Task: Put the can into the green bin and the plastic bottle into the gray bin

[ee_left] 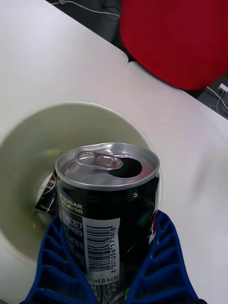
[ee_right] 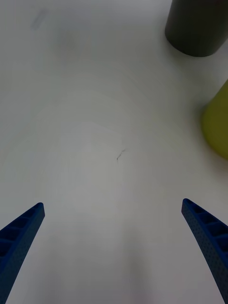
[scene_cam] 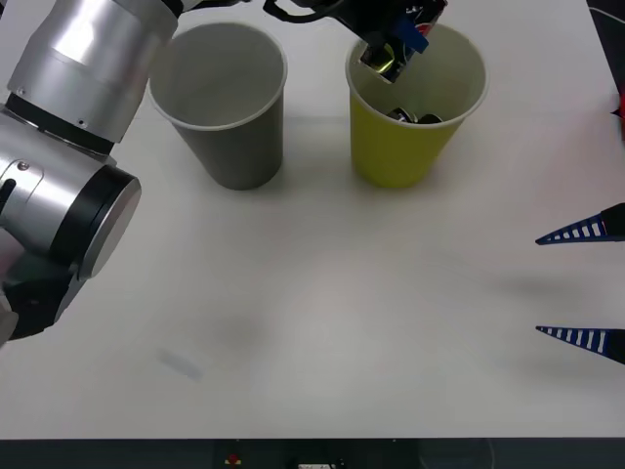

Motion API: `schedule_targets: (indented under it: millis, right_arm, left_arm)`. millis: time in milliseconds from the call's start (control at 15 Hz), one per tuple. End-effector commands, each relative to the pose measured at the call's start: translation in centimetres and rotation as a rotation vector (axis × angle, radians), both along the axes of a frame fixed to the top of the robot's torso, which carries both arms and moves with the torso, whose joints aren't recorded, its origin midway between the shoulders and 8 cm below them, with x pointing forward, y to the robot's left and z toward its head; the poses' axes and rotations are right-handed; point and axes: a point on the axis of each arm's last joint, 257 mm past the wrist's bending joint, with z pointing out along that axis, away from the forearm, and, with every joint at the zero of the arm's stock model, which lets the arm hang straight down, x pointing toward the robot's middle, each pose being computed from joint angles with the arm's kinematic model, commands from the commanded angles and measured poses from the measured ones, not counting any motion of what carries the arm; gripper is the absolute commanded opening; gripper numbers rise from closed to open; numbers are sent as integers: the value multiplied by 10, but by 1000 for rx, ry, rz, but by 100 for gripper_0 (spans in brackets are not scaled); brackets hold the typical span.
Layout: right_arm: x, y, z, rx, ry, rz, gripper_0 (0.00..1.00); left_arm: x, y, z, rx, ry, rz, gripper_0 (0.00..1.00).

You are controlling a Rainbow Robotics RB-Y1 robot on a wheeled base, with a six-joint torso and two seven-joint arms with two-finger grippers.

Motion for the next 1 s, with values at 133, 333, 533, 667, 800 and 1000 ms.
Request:
schedule_targets:
  millis: [133,333,533,667,800,1000]
  right_arm:
    - [0,0,0,0,0,0,100]
    - [0,0,0,0,0,0,100]
    - [0,0,0,0,0,0,100]
    - [0,0,0,0,0,0,100]
    - [0,0,0,0,0,0,100]
    - [0,0,0,0,0,0,100]
  left_arm:
    - [14,-26,-16,35,-85,60,0]
    - [24,-30,-31,69,-125,78,0]
    - [27,-28,-40,87,-126,85,0]
    - [27,-28,-40,94,-132,79,11]
    - [26,-29,-40,99,-139,69,100]
    - [24,-31,-40,94,-136,61,100]
